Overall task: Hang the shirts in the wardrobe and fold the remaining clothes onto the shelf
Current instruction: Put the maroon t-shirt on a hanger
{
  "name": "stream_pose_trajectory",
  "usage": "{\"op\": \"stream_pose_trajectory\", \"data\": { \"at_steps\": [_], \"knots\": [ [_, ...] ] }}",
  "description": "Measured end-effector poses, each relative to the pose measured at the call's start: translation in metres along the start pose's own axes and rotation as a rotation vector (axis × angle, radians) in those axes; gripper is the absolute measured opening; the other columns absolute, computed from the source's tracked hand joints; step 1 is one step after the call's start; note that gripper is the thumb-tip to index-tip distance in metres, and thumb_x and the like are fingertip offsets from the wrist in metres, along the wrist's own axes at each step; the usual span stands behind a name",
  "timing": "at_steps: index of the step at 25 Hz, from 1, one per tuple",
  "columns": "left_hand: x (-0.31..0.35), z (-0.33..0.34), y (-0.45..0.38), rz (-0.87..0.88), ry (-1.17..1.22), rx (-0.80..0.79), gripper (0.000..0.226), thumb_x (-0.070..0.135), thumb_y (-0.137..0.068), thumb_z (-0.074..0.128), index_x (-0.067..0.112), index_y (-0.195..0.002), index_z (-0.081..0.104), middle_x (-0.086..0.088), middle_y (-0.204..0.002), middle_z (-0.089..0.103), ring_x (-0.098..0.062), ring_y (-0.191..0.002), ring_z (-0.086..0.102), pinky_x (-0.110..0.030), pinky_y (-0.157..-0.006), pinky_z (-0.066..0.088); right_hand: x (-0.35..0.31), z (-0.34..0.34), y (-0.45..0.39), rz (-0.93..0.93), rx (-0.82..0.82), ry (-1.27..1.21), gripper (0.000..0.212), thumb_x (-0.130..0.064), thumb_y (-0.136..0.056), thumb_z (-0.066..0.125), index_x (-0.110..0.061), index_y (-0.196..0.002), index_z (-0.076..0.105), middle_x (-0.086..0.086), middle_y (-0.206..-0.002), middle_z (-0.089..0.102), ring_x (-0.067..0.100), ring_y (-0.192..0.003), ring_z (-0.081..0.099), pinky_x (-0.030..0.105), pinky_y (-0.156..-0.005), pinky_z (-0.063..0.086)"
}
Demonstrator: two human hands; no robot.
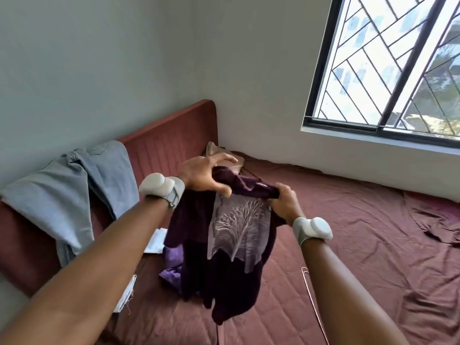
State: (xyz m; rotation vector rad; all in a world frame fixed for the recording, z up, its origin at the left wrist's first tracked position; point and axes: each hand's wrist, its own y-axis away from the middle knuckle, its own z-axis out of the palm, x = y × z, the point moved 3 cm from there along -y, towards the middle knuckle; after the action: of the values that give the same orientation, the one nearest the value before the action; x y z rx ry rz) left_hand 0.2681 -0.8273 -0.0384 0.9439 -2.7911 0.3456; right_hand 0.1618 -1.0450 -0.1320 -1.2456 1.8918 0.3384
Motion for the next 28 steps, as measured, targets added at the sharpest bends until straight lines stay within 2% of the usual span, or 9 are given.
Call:
{"op": "stream_pose_trajectory", "data": {
  "at_steps": [3, 8, 13, 15, 17, 20, 22, 24, 28],
  "knots": [
    [-0.02, 0.011, -0.002, -0.059, -0.53, 0.039, 0.063, 0.048, -0.073, 0.065, 0.043, -0.131, 0.043, 0.001, -0.106, 0.056, -0.027, -0.09, 0.063, -0.036, -0.071, 0.05, -0.012, -0.013, -0.029, -0.111, -0.112, 0.058, 0.035, -0.026, -0.062, 0.088, -0.024, -0.075, 0.055, -0.008, -0.071, 0.057, 0.011, -0.066, 0.05, 0.026, -0.06, 0.038],
    [-0.068, 0.019, 0.001, -0.383, 0.075, 0.343, 0.046, -0.008, -0.076, 0.046, 0.015, -0.107, 0.072, -0.014, -0.108, 0.07, -0.033, -0.106, 0.063, -0.038, -0.094, 0.049, 0.022, -0.016, -0.075, -0.114, -0.447, 0.617, 0.048, -0.027, -0.065, 0.085, -0.014, -0.106, 0.063, 0.008, -0.106, 0.061, 0.028, -0.099, 0.059, 0.035, -0.084, 0.049],
    [-0.073, 0.023, -0.006, -0.533, 0.554, 0.656, 0.059, -0.02, -0.073, 0.04, 0.016, -0.109, 0.071, -0.002, -0.109, 0.07, -0.015, -0.103, 0.063, -0.024, -0.096, 0.048, 0.022, -0.029, -0.088, -0.102, 0.2, -0.168, 0.009, -0.021, -0.083, 0.068, -0.03, -0.081, 0.07, -0.01, -0.079, 0.067, 0.012, -0.078, 0.059, 0.03, -0.078, 0.047],
    [-0.064, 0.03, -0.009, -0.38, 0.849, 0.468, 0.047, -0.019, -0.077, 0.056, 0.012, -0.11, 0.069, 0.001, -0.101, 0.072, -0.008, -0.097, 0.064, -0.019, -0.09, 0.048, 0.026, -0.014, -0.082, -0.152, 0.126, -0.127, 0.01, -0.026, -0.091, 0.059, -0.027, -0.085, 0.068, -0.009, -0.077, 0.064, 0.013, -0.077, 0.056, 0.032, -0.074, 0.043],
    [-0.066, 0.054, -0.007, -0.419, 0.763, 0.148, 0.03, 0.005, -0.078, 0.076, 0.014, -0.107, 0.072, 0.012, -0.081, 0.073, -0.001, -0.08, 0.065, -0.019, -0.081, 0.051, 0.034, 0.007, -0.072, -0.194, -0.16, 0.346, 0.023, -0.043, -0.093, 0.057, -0.022, -0.093, 0.067, 0.0, -0.09, 0.068, 0.024, -0.088, 0.062, 0.033, -0.074, 0.044],
    [-0.094, 0.068, 0.004, -0.733, 0.562, 0.296, 0.031, 0.039, -0.077, 0.076, 0.023, -0.103, 0.074, 0.003, -0.092, 0.074, -0.016, -0.089, 0.068, -0.032, -0.088, 0.053, 0.027, -0.005, -0.078, -0.136, -0.095, 0.318, 0.042, -0.06, -0.073, 0.071, -0.021, -0.088, 0.065, -0.002, -0.089, 0.069, 0.022, -0.089, 0.064, 0.032, -0.074, 0.048],
    [-0.098, 0.059, 0.0, -0.741, 0.492, 0.462, 0.027, 0.023, -0.084, 0.066, 0.018, -0.111, 0.069, -0.005, -0.105, 0.072, -0.026, -0.101, 0.065, -0.035, -0.094, 0.05, 0.015, -0.016, -0.091, -0.152, -0.223, 0.161, 0.059, -0.059, -0.054, 0.084, -0.026, -0.1, 0.067, -0.006, -0.096, 0.07, 0.016, -0.093, 0.063, 0.033, -0.084, 0.05],
    [-0.093, 0.049, -0.007, -0.696, 0.373, 0.511, 0.033, 0.001, -0.08, 0.051, 0.013, -0.105, 0.067, -0.01, -0.103, 0.07, -0.03, -0.099, 0.062, -0.031, -0.088, 0.048, 0.01, -0.019, -0.098, -0.235, -0.451, 0.399, 0.08, -0.042, -0.047, 0.092, -0.027, -0.119, 0.061, -0.002, -0.113, 0.068, 0.02, -0.107, 0.061, 0.038, -0.093, 0.05],
    [-0.073, 0.035, -0.028, -0.527, 0.299, 0.204, 0.019, 0.006, -0.077, 0.065, 0.014, -0.094, 0.065, -0.007, -0.09, 0.064, -0.029, -0.094, 0.061, -0.028, -0.077, 0.041, -0.004, -0.033, -0.109, -0.231, -0.23, 0.805, 0.037, -0.012, -0.076, 0.072, -0.008, -0.111, 0.061, 0.018, -0.113, 0.063, 0.039, -0.102, 0.062, 0.04, -0.082, 0.053]
  ]
}}
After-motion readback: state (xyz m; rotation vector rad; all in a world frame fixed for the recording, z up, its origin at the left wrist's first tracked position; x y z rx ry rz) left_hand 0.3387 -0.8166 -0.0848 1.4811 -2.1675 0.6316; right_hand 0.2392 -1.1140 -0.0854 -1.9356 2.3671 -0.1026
